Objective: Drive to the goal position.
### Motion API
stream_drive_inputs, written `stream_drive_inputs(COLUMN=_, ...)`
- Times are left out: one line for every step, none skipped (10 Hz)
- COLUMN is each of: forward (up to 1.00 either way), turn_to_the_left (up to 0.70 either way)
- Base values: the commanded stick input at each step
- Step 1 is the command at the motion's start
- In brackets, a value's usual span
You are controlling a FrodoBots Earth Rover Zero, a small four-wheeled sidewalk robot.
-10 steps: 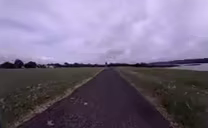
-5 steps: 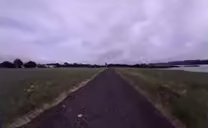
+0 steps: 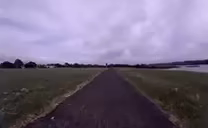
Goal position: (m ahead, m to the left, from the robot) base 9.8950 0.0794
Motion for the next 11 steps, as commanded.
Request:
stream_drive_inputs(forward=0.7, turn_to_the_left=0.0)
stream_drive_inputs(forward=0.7, turn_to_the_left=0.0)
stream_drive_inputs(forward=0.7, turn_to_the_left=0.0)
stream_drive_inputs(forward=0.7, turn_to_the_left=0.0)
stream_drive_inputs(forward=0.7, turn_to_the_left=0.0)
stream_drive_inputs(forward=0.7, turn_to_the_left=0.0)
stream_drive_inputs(forward=0.7, turn_to_the_left=0.0)
stream_drive_inputs(forward=0.7, turn_to_the_left=0.0)
stream_drive_inputs(forward=0.7, turn_to_the_left=0.0)
stream_drive_inputs(forward=0.7, turn_to_the_left=0.0)
stream_drive_inputs(forward=0.7, turn_to_the_left=0.0)
